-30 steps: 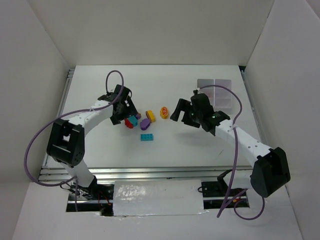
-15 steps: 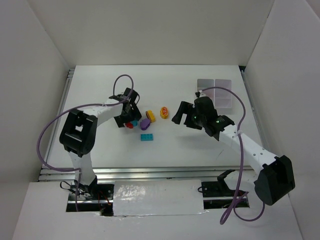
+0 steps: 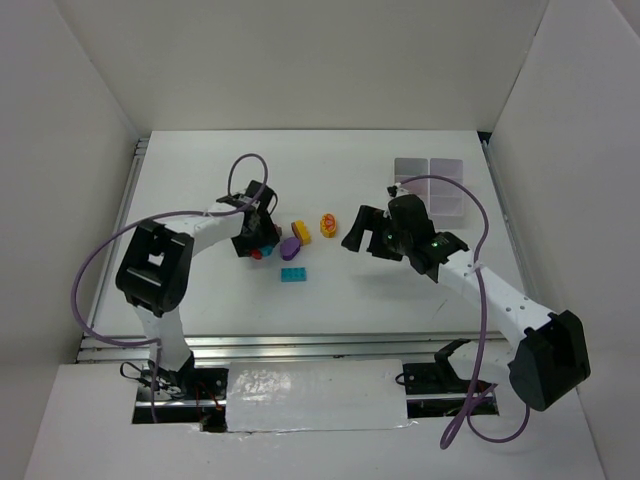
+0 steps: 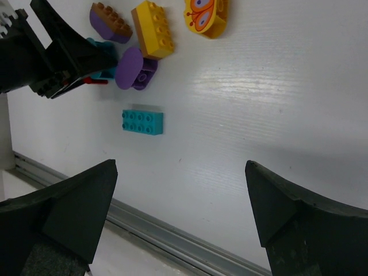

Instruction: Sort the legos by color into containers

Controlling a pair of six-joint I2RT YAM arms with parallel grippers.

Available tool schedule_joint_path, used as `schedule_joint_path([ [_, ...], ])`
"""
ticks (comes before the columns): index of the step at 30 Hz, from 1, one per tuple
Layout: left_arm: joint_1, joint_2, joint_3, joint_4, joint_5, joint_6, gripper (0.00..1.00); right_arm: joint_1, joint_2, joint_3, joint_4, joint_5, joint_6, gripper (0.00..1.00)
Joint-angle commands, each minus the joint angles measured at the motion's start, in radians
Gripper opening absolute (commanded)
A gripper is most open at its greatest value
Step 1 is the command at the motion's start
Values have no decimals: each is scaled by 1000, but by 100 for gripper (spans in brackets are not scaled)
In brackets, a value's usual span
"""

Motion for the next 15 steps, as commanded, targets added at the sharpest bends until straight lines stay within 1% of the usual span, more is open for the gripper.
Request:
schedule_joint_path([
  [1,-9,-113,-54,43,67,81,0,-1,-36,-8,78,-105,-34,100],
  [2,-22,-189,-77,96,82,127,0,-3,-43,-20,99,-147,-39,100],
  [3,-32,-232,-129,131,105,161,0,-1,-51,-25,118,-186,-36,100],
  [4,-41,-280,-152,164,156,191,0,-1,-63,-25,138,-232,-26,100],
  [5,-71,-374,-196,223,174,260,0,-1,-68,-21,141,-244,-7,100],
  [6,-90,-418,-218,248,196,294,0,0,-73,-13,135,-249,4,100],
  [7,-108,-493,-227,259,198,322,0,-1,-77,4,129,-245,21,100],
  [9,-208,-570,-238,264,182,382,0,-1,-97,4,147,-231,85,100],
  [10,-208,-590,-240,268,175,394,0,-4,-108,2,155,-231,113,100],
  [11,-260,-608,-246,279,190,438,0,-4,-118,-1,168,-223,157,100],
  [12,-291,-628,-260,325,217,466,0,-4,-140,-4,191,-220,173,100],
  [13,-321,-669,-273,352,239,492,0,-4,-145,8,190,-223,184,100],
  [14,-387,-688,-298,378,242,544,0,-3,-148,27,176,-228,190,99],
  [15,-420,-702,-303,394,257,564,0,3,-143,45,157,-237,188,100],
])
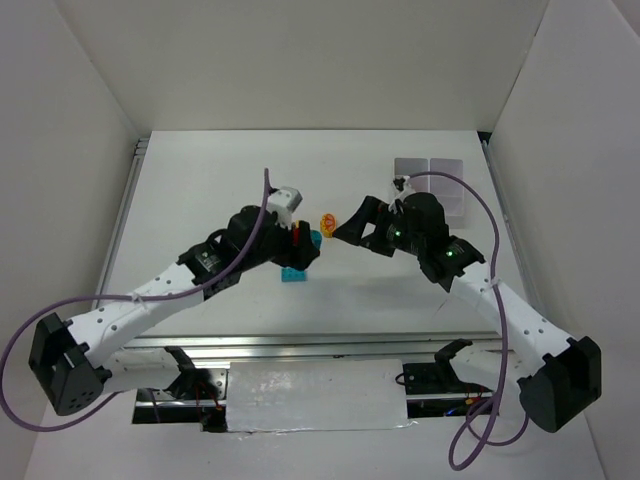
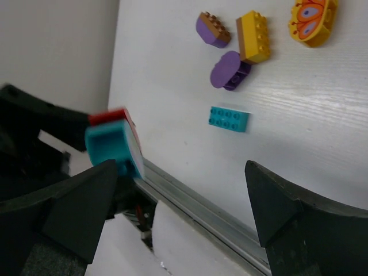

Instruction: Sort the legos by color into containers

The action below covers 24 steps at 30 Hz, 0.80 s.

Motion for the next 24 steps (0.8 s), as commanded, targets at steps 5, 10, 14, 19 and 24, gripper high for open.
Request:
schedule_joint_path([
  [5,-193,-42,-32,90,35,226,0,66,-52,128,-53,13,55,94],
  [10,-216,-60,-26,108,46,249,0,88,-79,107,-95,-8,64,81],
  [14,-225,-68,-5,99,41,266,0,177,-69,110,-145,24,53,78],
  [19,-228,-85,-6,105,46,266,0,221,-65,85,-165,27,50,73],
  [24,-230,-110,-23,116,31,261,0,229,-34,55,-135,-14,56,57],
])
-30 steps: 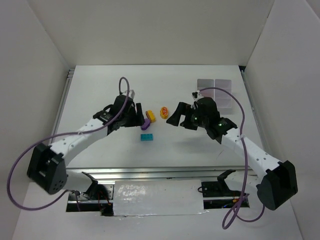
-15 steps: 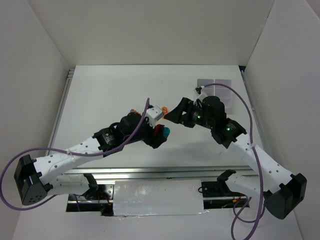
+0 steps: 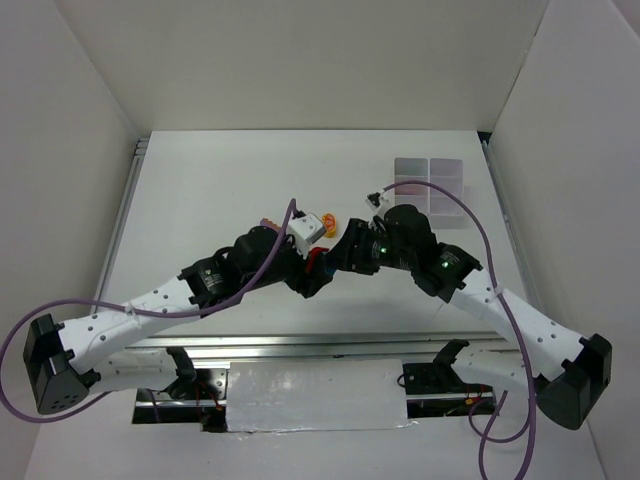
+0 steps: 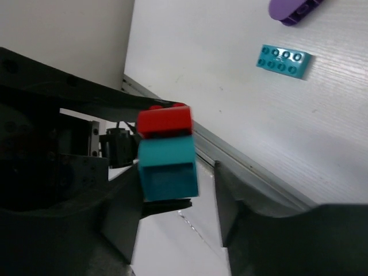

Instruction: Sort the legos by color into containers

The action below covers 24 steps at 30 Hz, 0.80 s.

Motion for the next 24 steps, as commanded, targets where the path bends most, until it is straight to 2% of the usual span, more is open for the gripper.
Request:
schedule_joint_path([
  [1,-7,-38,22,54,-22,22,0,8,22,-21,15,-23,-2,49],
  [3,-7,-42,24,50,-11,23,0,8,38,-21,31,-30,-7,39],
  [5,-9,-47,21,54,13,26,0,8,60,-28,76,-76,-14,22],
  [7,-10,-53,15,63,40,25,1,8,62,-40,126,-112,-20,0],
  [9,-10,-57,15,60,49,19,14,8,48,-74,210,-141,-22,0],
  [10,-10,-59,19,47,43,8,37,7,30,-80,228,-142,-27,0],
  [11,-10,-61,22,37,23,0,55,7,20,-94,264,-141,-34,0],
  [12,-10,-67,24,31,18,-16,82,5,10,-99,282,-142,-57,0],
  [13,-10,-73,30,18,18,-26,99,-2,0,-102,293,-138,-69,0],
  [17,-10,-123,82,-65,69,-58,99,-48,-53,-105,295,-124,-181,0],
  [20,-10,-181,128,-154,53,-96,100,-158,-125,-152,346,-283,-246,0],
  [21,-10,-195,148,-173,56,-104,99,-185,-142,-168,368,-399,-255,0],
  [24,-9,-261,153,-196,139,-112,100,-257,-190,-171,382,-563,-316,0],
])
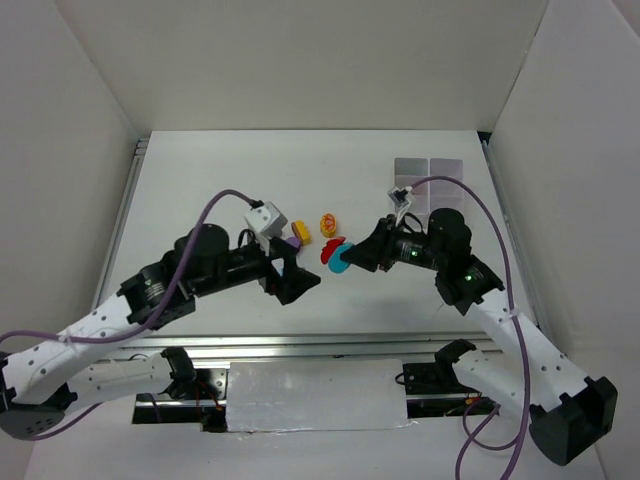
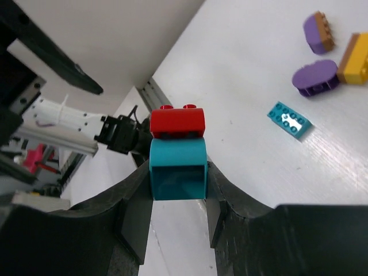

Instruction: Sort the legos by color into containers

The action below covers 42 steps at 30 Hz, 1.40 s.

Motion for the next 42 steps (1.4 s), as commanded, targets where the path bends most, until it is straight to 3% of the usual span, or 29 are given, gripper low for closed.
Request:
schedule_joint_path([
  [1,-4,-69,39,-30,112,-33,99,-47,-58,10,85,-281,-129,0],
  [5,-4,-124,18,48,251,-70,100,-47,-128,30,95,-466,-211,0],
  [8,-4,-87,25,74,309,-101,100,-49,-149,27,183,-571,-169,0],
  [17,-4,86,59,134,461,-151,93,-43,-118,50,220,-609,-137,0],
  [23,-4,111,97,136,459,-155,78,-41,-109,79,112,-554,-221,0],
  [31,-4,124,120,131,454,-144,77,-35,-86,92,43,-565,-263,0],
  [34,-4,126,122,134,464,-138,63,-34,-87,93,37,-563,-267,0],
  [35,-4,126,123,133,464,-138,46,-34,-87,92,39,-562,-267,0],
  [40,-4,131,114,133,464,-130,12,-34,-96,81,69,-571,-250,0],
  [41,-4,129,114,136,456,-129,0,-34,-95,76,71,-579,-252,0],
  [42,-4,129,117,130,448,-127,0,-34,-95,70,69,-576,-255,0],
])
